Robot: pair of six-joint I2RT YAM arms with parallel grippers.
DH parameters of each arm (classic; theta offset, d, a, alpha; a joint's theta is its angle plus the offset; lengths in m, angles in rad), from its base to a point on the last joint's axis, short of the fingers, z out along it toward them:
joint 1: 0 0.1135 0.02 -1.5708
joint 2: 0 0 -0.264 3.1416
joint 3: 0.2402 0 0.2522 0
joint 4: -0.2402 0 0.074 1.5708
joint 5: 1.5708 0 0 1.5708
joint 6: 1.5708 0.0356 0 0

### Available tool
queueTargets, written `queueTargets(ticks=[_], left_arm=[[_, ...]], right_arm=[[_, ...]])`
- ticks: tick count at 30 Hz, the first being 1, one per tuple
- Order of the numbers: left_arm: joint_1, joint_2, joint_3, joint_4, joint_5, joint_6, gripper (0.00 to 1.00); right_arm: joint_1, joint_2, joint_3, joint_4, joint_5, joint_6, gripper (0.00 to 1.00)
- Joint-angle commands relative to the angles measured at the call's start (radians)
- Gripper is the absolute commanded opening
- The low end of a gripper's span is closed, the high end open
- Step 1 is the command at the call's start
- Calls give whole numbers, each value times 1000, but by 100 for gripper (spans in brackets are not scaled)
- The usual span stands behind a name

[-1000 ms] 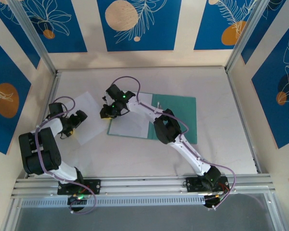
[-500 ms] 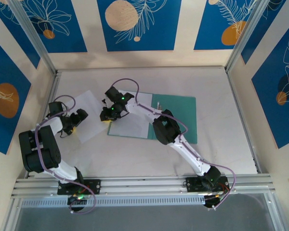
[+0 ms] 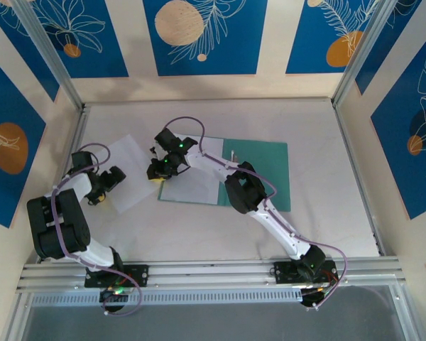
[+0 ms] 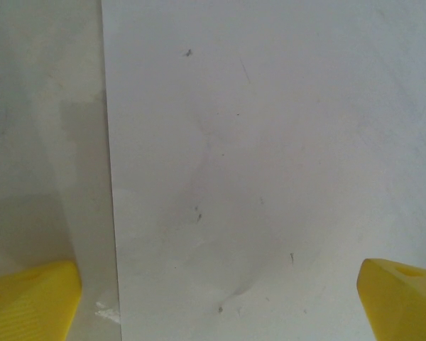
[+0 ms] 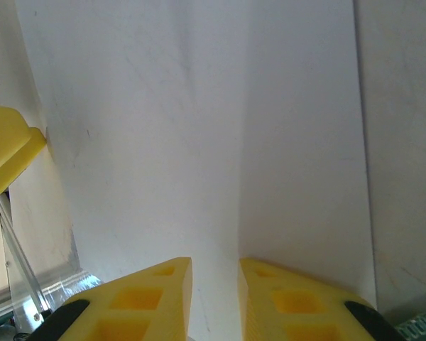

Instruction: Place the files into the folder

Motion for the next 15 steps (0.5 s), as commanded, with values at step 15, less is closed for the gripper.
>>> queueTargets(ticks=[15], left_arm=[[18,40,-23,99,168,-21,100]], right_arm=[[50,-43,-115,-2,-67,35,26]])
